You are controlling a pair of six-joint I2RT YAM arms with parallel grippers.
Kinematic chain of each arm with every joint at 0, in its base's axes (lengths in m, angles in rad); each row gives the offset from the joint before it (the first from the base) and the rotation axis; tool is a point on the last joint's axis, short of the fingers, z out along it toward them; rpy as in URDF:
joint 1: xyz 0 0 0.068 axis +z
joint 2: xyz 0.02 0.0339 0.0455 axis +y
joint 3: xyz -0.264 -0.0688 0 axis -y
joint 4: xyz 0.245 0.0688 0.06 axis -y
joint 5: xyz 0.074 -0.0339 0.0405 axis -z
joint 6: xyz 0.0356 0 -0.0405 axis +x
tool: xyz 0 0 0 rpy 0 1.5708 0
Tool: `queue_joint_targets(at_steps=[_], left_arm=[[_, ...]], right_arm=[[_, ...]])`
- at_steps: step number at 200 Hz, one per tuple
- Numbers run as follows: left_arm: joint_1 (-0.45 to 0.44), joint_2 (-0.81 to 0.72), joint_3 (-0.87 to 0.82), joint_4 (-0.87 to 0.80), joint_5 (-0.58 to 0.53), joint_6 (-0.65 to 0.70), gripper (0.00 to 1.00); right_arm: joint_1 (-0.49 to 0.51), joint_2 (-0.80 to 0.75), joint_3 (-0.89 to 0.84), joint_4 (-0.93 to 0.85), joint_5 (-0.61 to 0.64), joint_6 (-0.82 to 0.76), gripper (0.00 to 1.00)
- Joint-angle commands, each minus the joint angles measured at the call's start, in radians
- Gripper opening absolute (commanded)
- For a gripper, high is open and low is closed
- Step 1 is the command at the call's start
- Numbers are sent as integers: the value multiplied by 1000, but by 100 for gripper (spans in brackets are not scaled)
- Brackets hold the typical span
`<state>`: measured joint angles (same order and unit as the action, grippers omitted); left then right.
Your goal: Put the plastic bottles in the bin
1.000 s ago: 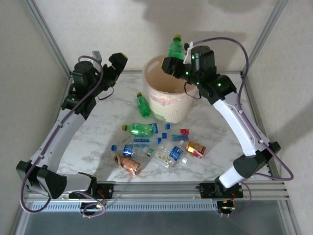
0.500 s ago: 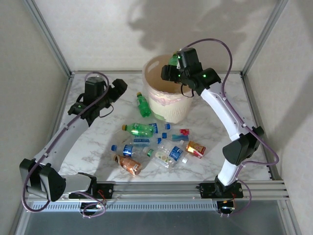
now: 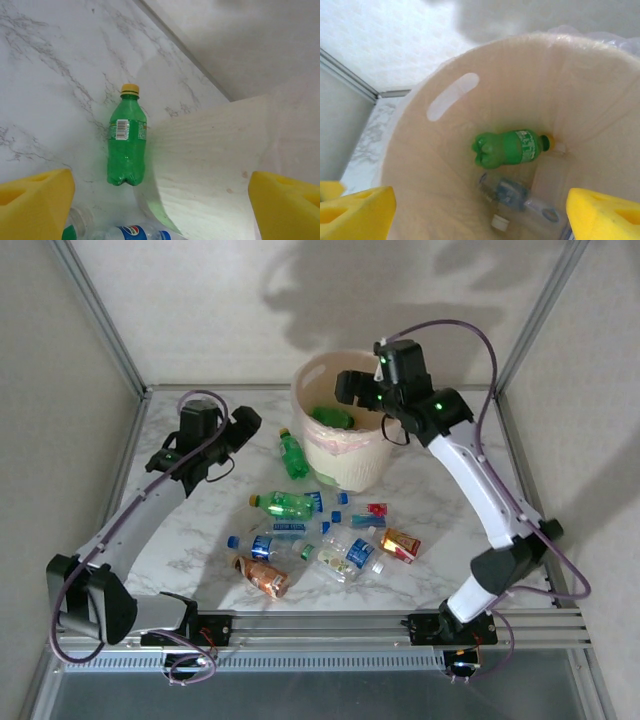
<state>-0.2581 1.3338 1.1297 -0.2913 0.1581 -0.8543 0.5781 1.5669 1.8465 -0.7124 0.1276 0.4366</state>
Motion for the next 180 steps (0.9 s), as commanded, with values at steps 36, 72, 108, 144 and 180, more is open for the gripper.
queue_joint_targets(at_steps=[36,72,108,144,180], left_arm=[[-4,178,-4,77,24,-47,84],[-31,335,102,50,8,-33,84],[-54,452,182,34,-16,-48,84],[-56,571,263,4,-30,-52,83],[-74,676,371,-71,-74,-3,83]], right_arm=[[106,-301,-302,172,-52,40,86],[150,-399,-439,194,-48,75,85],[163,-437,-497,193,-37,97,85],[169,-453,-530,203,-36,113,85],[174,-465,-553,203,-28,124,85]])
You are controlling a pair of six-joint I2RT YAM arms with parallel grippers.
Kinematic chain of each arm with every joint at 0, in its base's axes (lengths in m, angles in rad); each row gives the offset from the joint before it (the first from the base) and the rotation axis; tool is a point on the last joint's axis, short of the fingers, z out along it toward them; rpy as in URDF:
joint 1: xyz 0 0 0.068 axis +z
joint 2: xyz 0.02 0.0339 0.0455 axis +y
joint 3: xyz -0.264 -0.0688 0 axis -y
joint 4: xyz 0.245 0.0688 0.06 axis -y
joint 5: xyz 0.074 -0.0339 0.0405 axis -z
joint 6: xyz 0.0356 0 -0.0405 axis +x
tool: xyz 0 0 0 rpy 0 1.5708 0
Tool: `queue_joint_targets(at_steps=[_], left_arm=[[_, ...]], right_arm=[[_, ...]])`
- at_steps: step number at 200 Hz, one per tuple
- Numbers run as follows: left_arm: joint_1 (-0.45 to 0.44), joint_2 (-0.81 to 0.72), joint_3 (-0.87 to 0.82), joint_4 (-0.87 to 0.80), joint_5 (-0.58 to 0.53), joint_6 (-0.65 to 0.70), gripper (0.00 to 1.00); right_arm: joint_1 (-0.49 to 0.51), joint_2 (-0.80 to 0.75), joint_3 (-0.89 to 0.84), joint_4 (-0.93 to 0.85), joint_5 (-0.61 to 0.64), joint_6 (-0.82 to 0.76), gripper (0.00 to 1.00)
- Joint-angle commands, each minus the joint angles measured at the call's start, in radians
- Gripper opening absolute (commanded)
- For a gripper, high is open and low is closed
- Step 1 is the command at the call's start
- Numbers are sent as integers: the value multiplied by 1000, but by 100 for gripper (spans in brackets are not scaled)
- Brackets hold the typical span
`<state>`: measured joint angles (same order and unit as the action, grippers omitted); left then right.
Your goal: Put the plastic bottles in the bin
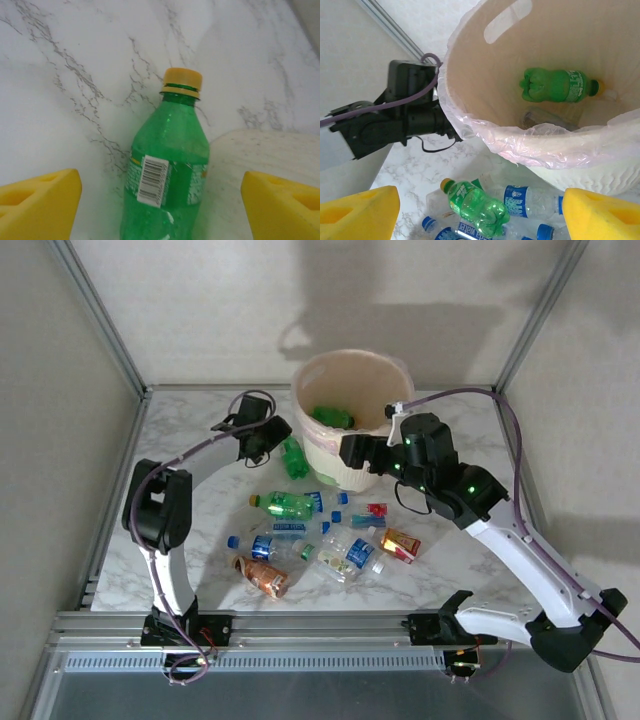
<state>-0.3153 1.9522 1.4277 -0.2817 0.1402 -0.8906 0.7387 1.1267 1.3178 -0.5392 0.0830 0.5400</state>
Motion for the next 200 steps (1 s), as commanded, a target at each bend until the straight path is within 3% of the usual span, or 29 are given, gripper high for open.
queue_joint_targets(at_steps=[1,42,95,200], left_arm=[[-17,61,76,-83,-57,34,83],[-29,126,99,-85,-56,57,81],[-44,160,135,-77,-69,76,86],[-43,225,174,-213,-217,151,68]], right_arm=[[14,-25,-25,30,17,21,85],[16,-44,-45,24,43,33,85],[15,-28,-35,16,37,29,86],[17,-16,-15,12,40,30,86]])
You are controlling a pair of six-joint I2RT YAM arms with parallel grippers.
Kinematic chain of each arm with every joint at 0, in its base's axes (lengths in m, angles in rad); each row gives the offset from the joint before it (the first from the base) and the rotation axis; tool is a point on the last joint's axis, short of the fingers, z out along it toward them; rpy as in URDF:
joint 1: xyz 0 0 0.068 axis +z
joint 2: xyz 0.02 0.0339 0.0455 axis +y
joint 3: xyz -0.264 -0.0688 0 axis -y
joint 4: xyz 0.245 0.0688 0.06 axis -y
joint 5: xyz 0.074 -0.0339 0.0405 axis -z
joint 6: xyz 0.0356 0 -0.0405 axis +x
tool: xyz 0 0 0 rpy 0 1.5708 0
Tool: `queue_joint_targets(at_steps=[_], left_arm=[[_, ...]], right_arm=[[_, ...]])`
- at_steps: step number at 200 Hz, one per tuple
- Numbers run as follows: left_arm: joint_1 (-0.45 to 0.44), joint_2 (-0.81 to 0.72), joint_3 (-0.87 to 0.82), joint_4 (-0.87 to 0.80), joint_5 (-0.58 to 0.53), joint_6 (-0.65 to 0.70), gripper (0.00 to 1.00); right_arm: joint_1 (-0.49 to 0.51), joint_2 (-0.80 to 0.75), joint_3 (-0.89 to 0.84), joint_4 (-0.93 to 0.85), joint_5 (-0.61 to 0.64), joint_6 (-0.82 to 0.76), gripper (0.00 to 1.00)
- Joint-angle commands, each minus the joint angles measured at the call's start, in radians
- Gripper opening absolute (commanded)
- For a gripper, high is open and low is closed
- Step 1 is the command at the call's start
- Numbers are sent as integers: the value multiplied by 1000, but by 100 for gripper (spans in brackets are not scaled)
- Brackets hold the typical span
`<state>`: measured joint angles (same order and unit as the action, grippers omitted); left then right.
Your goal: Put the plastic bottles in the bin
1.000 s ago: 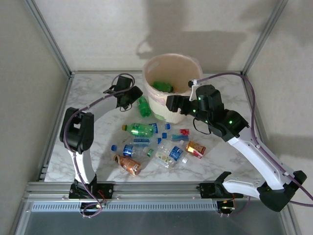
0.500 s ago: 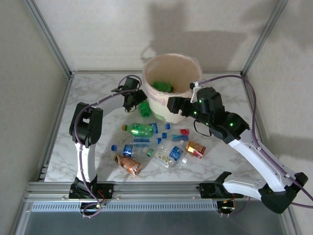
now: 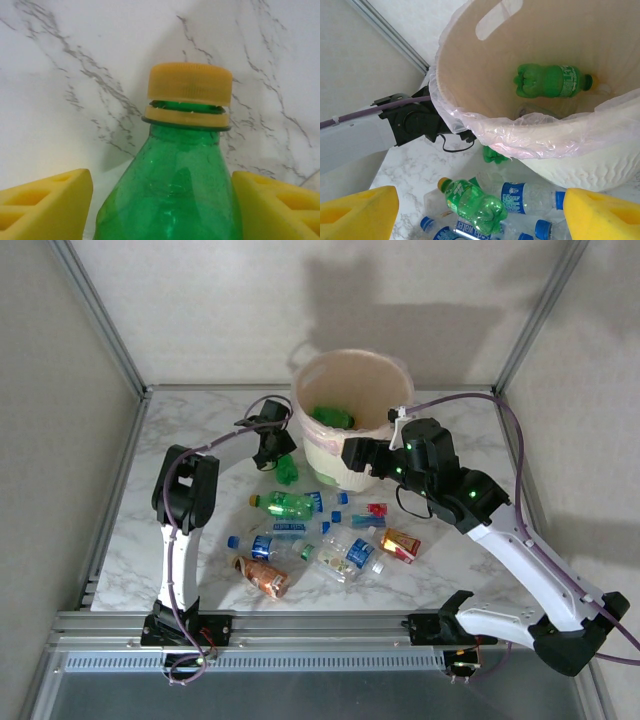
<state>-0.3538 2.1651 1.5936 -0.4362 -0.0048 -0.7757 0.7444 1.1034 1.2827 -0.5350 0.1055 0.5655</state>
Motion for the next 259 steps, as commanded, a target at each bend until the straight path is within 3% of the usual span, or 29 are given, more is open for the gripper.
queue_joint_targets(at_steps=[1,42,84,138,184,259], left_arm=[[-4,11,6,-58,-72,36,67],[13,-20,-46,-15,-63,18,53],[37,-83,-68,16,-47,-1,51],[82,-282,-111,66,-43,-29,51],[129,-493,-190,178,111,-84,51],[122,-794,-296,440,372,-183,55]], right_arm=[[12,6,20,7,17,4,86],[11,15,35,1,22,-2,86],[13,22,48,-7,15,-4,86],[31,36,67,4,-8,-10,86],[73,67,80,21,-26,-15,88],[125,76,93,184,-141,24,93]])
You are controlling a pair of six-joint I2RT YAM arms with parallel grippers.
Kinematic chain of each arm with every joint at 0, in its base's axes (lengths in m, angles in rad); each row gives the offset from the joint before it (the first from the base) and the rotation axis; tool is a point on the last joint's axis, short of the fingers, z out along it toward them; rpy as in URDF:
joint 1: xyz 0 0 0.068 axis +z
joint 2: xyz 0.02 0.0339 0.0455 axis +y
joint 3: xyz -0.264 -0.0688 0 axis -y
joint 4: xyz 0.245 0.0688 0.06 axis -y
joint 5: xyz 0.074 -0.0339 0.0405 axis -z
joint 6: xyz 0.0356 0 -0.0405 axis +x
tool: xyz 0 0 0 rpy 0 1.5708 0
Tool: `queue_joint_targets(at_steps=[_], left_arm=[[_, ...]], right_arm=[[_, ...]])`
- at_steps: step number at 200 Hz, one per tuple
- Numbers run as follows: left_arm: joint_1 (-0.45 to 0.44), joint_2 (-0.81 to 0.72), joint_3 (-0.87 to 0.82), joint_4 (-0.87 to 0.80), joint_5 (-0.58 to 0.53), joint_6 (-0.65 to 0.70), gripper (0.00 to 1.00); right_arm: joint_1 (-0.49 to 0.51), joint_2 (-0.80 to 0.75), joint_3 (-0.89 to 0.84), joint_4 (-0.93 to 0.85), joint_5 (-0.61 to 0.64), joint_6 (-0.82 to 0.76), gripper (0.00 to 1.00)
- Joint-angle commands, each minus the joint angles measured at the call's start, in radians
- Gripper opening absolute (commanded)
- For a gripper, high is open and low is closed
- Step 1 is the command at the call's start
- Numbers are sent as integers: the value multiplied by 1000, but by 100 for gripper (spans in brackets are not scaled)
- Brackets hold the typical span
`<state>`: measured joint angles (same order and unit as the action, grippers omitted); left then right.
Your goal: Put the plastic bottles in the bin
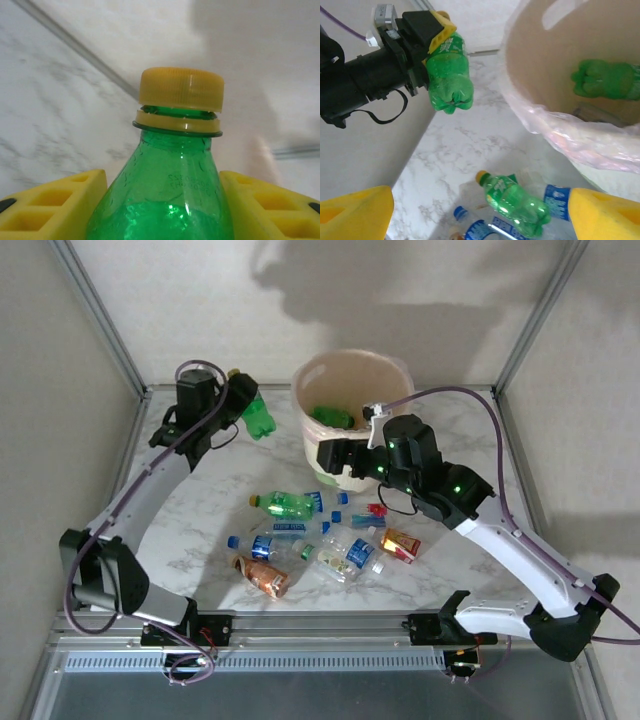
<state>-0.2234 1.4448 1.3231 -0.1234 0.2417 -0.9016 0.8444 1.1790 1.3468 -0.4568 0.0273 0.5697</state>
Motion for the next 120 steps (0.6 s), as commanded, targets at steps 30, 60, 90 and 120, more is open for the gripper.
queue_joint_targets(at_steps=[30,60,90,120], left_arm=[[-50,-118,-53,206,199,-104,55],[-70,-136,-87,320,269,-179,55],[-108,-149,-124,430,301,-272,54],[-148,-163,-121,458,304,-306,55]], right_arm=[[28,25,30,183,-133,41,97],[28,61,48,206,-155,45,99],[28,96,69,234,-169,47,99],[28,164,132,224,-186,39,99]])
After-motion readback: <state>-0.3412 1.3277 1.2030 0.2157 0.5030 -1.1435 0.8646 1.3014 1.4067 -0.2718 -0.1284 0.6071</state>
